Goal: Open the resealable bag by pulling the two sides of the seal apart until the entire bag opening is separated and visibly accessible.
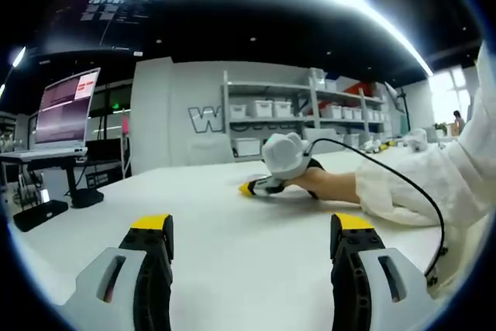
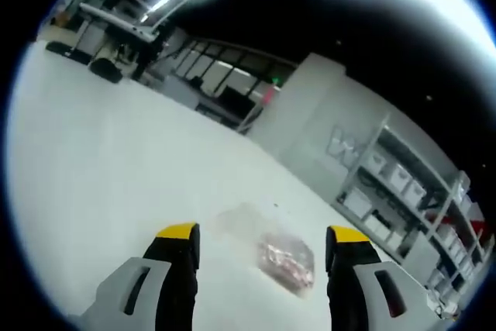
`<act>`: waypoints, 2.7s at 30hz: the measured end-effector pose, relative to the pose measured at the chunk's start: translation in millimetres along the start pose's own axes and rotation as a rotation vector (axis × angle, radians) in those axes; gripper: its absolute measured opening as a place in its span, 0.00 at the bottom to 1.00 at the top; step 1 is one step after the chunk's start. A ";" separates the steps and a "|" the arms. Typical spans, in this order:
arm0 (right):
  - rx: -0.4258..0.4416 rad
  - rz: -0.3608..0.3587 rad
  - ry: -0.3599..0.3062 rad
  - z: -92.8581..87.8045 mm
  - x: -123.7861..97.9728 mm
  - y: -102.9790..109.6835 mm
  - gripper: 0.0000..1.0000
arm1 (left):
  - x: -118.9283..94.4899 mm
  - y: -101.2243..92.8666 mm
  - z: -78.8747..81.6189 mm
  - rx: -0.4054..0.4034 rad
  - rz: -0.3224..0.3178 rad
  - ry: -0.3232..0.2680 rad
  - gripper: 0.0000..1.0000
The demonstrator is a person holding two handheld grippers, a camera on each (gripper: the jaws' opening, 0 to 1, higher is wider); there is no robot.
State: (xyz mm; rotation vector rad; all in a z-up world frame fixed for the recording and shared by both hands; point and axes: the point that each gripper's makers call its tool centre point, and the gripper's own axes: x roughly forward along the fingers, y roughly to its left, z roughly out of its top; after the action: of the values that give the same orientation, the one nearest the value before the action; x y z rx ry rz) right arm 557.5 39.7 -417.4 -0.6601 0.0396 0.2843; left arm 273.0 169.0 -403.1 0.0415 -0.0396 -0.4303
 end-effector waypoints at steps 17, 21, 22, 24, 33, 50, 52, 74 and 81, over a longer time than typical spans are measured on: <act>-0.046 0.007 0.012 2.2 9.7 3.0 0.63 | 4.4 6.5 -5.3 -0.008 0.006 0.002 0.82; -0.035 0.009 0.019 1.8 13.2 3.1 0.63 | 4.8 6.8 -6.4 -0.007 0.005 0.005 0.82; -0.036 0.009 0.021 1.7 13.7 3.2 0.62 | 4.8 7.1 -6.5 -0.006 0.006 0.005 0.82; -0.035 0.013 0.023 1.7 14.9 4.2 0.61 | 4.7 7.6 -6.6 -0.008 0.006 0.004 0.82; -0.009 0.023 0.033 -3.7 19.9 4.1 0.53 | 3.4 8.9 -8.1 -0.011 0.011 0.004 0.82; 0.066 0.055 0.023 -10.7 24.1 11.9 0.34 | -0.3 9.2 -12.8 -0.019 0.020 0.005 0.82; 0.092 0.056 0.015 -11.8 24.5 12.3 0.31 | -0.7 8.9 -12.5 -0.020 0.020 0.002 0.82; 0.209 0.147 0.069 -16.8 22.9 32.0 0.00 | -1.5 6.9 -14.5 -0.022 0.018 0.005 0.81; 0.225 0.153 0.067 -18.0 21.7 32.6 0.00 | -3.0 5.8 -13.1 -0.018 0.020 0.003 0.81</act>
State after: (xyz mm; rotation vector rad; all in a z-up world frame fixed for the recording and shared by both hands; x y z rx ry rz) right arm 570.4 58.7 -453.9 -0.4429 0.1843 0.3984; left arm 273.3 175.9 -416.0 0.0240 -0.0332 -0.4107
